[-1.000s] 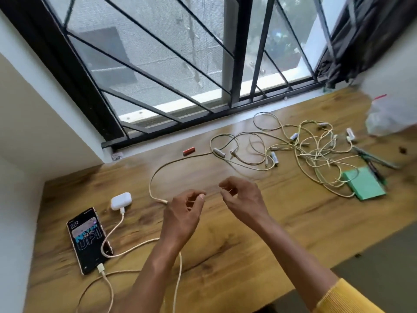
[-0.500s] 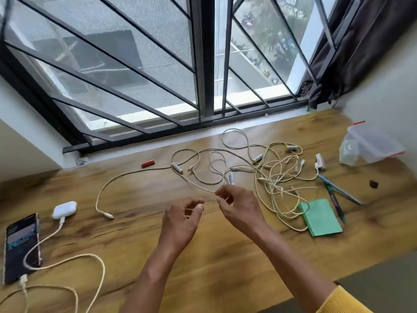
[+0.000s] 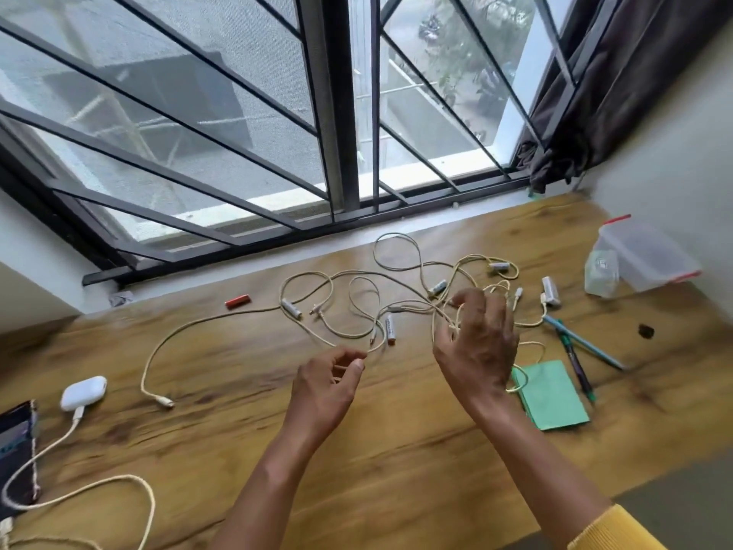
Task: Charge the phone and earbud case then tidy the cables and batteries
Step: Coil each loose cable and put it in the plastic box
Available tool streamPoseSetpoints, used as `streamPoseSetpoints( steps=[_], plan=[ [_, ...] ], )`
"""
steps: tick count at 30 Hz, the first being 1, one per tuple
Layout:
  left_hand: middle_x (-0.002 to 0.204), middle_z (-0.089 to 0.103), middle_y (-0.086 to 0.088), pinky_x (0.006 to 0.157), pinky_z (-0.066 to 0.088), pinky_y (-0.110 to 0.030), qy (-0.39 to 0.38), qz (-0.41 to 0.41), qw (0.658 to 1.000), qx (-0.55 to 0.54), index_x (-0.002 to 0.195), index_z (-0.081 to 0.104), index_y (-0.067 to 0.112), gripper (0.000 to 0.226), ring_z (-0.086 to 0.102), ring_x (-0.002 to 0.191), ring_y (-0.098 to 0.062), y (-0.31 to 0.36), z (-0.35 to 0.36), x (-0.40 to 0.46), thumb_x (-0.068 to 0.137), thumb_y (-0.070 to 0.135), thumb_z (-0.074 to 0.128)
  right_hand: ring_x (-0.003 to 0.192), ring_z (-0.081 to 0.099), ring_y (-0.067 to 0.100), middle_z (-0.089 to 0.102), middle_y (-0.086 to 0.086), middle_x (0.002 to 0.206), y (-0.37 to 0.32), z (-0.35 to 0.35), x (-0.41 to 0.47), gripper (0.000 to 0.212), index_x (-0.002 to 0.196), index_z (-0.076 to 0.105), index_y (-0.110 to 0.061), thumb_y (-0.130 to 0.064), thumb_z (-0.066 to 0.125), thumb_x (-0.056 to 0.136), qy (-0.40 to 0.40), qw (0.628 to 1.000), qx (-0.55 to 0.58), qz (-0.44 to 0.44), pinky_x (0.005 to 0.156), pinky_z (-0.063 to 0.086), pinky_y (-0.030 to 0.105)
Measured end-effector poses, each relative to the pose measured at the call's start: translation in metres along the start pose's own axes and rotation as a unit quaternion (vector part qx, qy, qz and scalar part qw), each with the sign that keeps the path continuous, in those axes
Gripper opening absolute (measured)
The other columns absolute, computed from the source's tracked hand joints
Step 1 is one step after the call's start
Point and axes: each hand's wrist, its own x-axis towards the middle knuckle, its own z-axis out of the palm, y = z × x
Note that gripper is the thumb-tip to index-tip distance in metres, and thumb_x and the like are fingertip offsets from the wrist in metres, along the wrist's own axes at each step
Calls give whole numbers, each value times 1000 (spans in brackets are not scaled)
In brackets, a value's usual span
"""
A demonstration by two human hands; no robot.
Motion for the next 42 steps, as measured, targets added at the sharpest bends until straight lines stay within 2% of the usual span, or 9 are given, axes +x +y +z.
streamPoseSetpoints(
  steps=[3,8,14,20,25,32,35,39,42],
  plan=[
    [87,79,19,74,53,-17,-14,9,1000,-10,103,81,34,14,73,86,3,4,1,4,98,26,71,109,59,33,61,7,113,7,-2,1,44,113,54,-24,-32,81,80,-19,997,-31,65,87,42,44],
    [88,79,15,82,60,-28,-57,7,997,-50,103,81,34,15,75,87,-4,9,2,6,98,25,70,97,66,27,66,-11,82,8,-10,2,17,88,64,-29,-43,73,91,-126,980,-13,153,85,26,39],
    [101,80,14,85,60,-29,-140,30,985,-96,116,77,32,19,74,93,-7,27,11,6,99,28,71,85,73,16,74,-12,79,-8,-20,-5,8,83,73,-28,-30,81,83,-144,954,182,191,86,59,43],
    [124,74,14,92,60,-29,-205,81,962,-162,139,64,29,38,71,108,-2,65,26,1,102,39,68,92,70,12,75,5,96,-39,-53,13,13,107,74,-6,-6,75,94,-173,825,509,177,86,56,32],
    [104,81,1,82,57,-20,-133,133,950,-248,116,72,22,14,76,98,-10,114,23,5,104,24,64,115,68,20,75,12,122,-44,-92,42,24,123,73,-9,-13,57,106,-240,792,552,101,99,53,33],
    [99,80,-4,76,64,-36,-36,205,943,-260,109,75,18,31,78,91,-22,163,17,22,92,44,78,134,61,24,69,10,138,-38,-129,81,47,141,63,-9,-34,36,111,-362,744,560,-51,118,42,49],
    [96,79,-8,75,65,-42,4,230,937,-262,107,76,11,24,79,87,-26,180,21,24,95,32,74,134,62,20,70,7,137,-29,-131,98,48,142,63,-14,-36,31,114,-390,759,511,-99,118,41,48],
    [92,77,-17,73,64,-35,79,214,926,-302,103,72,-2,16,79,87,-29,190,17,29,102,13,66,120,68,18,73,6,127,-2,-118,116,36,134,67,-14,-36,59,106,-400,790,451,-114,101,55,33],
    [94,75,-20,75,64,-35,133,170,909,-355,100,72,3,14,78,89,-31,190,10,30,103,14,64,110,73,18,75,6,117,24,-93,116,38,129,69,-13,-24,79,94,-446,799,393,-94,94,61,37]
  ],
)
